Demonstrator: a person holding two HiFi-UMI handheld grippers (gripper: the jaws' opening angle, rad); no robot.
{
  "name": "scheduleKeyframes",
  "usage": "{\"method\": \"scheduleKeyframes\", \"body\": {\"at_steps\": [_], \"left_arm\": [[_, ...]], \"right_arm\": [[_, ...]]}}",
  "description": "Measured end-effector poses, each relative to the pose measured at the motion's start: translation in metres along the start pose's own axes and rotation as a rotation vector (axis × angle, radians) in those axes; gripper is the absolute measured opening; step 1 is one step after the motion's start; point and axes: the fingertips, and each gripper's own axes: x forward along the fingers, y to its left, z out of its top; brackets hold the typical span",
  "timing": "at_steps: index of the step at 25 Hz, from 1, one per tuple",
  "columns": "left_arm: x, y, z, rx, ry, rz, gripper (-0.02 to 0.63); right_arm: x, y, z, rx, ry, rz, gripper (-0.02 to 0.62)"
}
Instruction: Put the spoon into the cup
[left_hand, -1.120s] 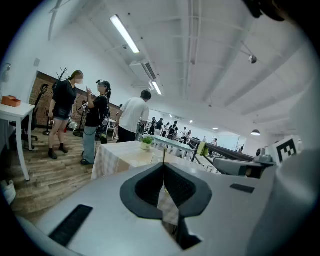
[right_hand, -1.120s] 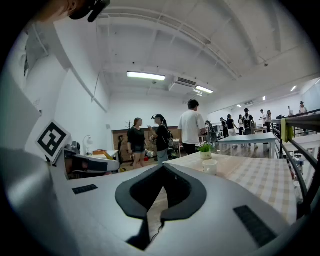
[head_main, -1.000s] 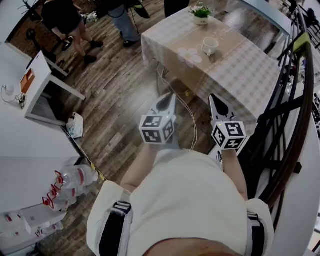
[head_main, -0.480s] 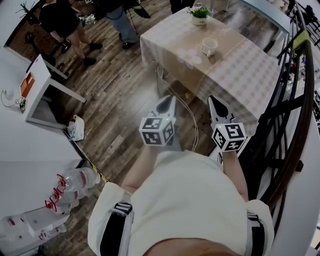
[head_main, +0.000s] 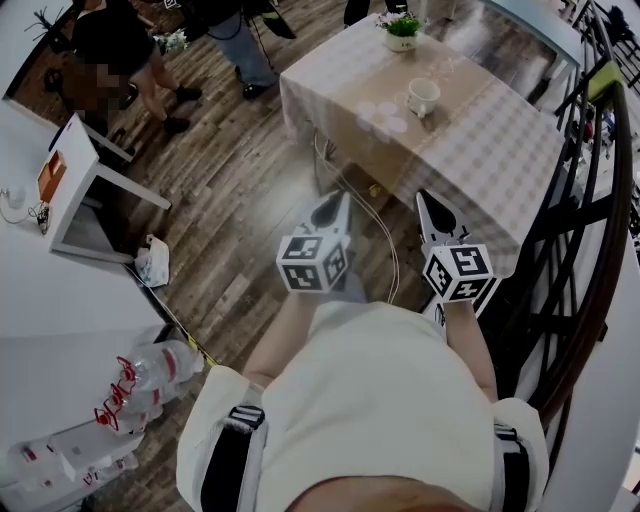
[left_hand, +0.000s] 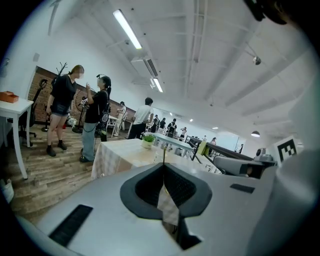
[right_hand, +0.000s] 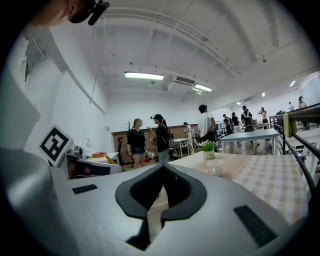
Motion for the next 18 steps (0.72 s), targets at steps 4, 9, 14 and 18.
{"method": "scheduleKeyframes", "body": {"at_steps": [4, 9, 14, 18], "left_arm": [[0.013, 0.015, 0.01, -0.003, 0.005, -0.014, 0.005], [0.034, 0.032, 0.025, -0.005, 0.012, -0.035, 0.005], [0.056, 0.056, 0.046, -0.005, 0.014, -0.054, 0.005], [0.073, 0.073, 0.064, -0.003, 0.012, -0.073, 0.005]], "right_arm": [[0.019, -0.002, 0.004, 0.012, -0.006, -0.014, 0.0], [0.046, -0.007, 0.006, 0.029, -0.003, -0.037, 0.0], [0.082, -0.007, 0.015, 0.027, 0.001, -0.046, 0.001], [0.108, -0.009, 0.027, 0.018, -0.009, -0.056, 0.0]]}}
